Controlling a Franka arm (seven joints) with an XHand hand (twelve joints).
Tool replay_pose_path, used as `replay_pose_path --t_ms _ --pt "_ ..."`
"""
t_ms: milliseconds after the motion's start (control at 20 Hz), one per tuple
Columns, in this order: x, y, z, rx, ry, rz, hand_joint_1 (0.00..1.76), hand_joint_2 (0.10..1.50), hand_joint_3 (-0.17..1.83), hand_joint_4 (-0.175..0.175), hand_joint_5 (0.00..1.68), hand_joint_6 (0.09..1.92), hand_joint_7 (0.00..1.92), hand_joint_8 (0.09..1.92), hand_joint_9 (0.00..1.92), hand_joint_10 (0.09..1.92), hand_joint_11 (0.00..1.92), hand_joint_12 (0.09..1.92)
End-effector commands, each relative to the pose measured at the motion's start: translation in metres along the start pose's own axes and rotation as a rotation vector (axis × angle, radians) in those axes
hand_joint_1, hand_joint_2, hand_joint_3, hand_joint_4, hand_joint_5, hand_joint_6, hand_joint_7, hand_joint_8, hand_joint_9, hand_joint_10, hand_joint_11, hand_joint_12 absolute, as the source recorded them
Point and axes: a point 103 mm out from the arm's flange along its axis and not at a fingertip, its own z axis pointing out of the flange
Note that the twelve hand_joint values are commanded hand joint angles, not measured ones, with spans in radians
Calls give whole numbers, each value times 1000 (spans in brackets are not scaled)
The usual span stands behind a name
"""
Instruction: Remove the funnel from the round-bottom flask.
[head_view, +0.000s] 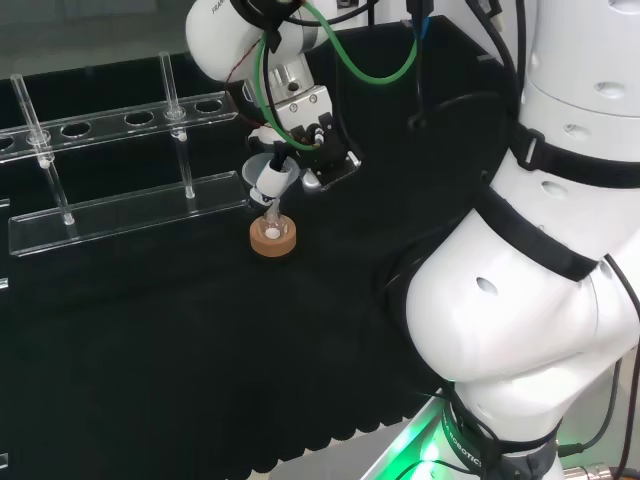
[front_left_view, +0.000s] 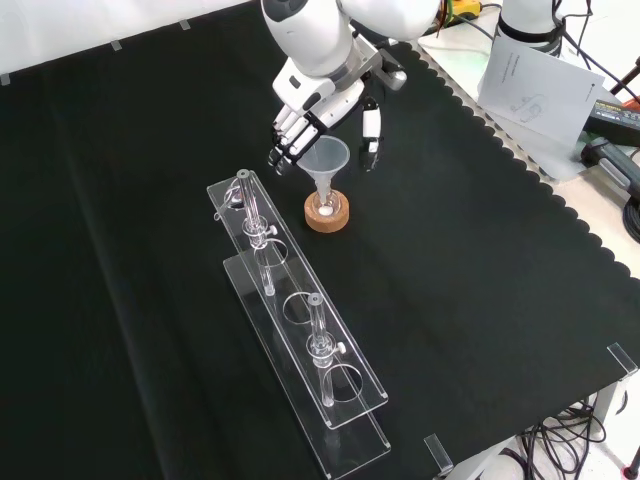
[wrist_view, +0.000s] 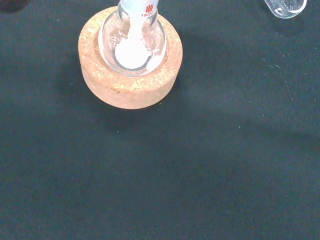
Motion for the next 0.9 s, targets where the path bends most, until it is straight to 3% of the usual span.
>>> replay_pose_path --t_ms 50,300,600,900 --pt "2 3 2 2 -37 0 629 776 159 -20 113 87 9 543 269 760 300 1463" --pt "3 4 2 -13 -90 17 651 819 216 -25 202 87 89 682 407 711 319 1440" --pt "-1 2 -3 -59 -155 52 664 855 328 -40 345 87 311 699 648 598 405 1374" --pt "-5 -4 -13 -85 -156 69 652 907 393 -49 450 87 481 690 910 536 517 1301"
